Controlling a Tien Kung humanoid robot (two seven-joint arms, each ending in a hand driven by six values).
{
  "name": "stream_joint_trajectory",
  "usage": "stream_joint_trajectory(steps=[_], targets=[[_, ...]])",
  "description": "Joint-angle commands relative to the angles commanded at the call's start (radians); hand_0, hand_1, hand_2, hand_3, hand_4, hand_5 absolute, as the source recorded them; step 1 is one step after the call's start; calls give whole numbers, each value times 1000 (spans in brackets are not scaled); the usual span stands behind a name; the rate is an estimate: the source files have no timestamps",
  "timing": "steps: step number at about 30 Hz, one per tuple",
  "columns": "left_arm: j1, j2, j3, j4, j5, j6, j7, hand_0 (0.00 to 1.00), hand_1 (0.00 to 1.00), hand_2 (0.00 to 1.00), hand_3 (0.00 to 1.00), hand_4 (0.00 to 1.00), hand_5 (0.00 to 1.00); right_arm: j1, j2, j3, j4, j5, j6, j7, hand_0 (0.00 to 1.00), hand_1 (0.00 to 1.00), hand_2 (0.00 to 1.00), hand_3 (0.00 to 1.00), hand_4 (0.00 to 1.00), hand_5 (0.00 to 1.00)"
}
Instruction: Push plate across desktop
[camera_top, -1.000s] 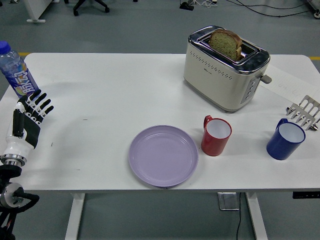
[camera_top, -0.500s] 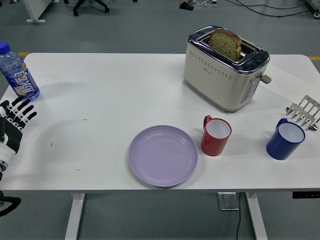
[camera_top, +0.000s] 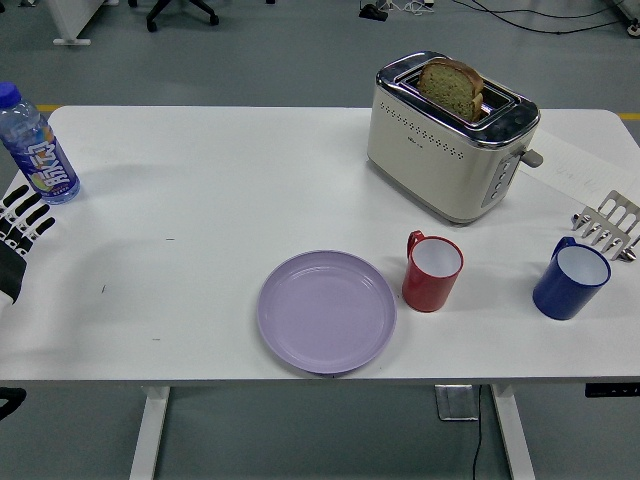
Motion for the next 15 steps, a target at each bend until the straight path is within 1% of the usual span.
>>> stream_joint_trajectory(steps=[5, 8, 15], targets=[[0, 1, -26, -6, 30, -11, 24, 744, 782, 774, 761, 505, 998, 0, 1, 1, 0, -3, 0, -1, 628, 560, 657, 612, 167, 318], [1, 2, -41, -9, 42, -22, 50, 744, 782, 774, 761, 505, 998, 0, 1, 1, 0, -3, 1, -1, 628, 560, 657, 612, 167, 318], [3, 5, -51, -15, 49, -33, 70, 742, 781, 770, 760, 506, 998, -1, 2, 0, 0, 0, 0, -1, 628, 560, 657, 612, 167, 318]])
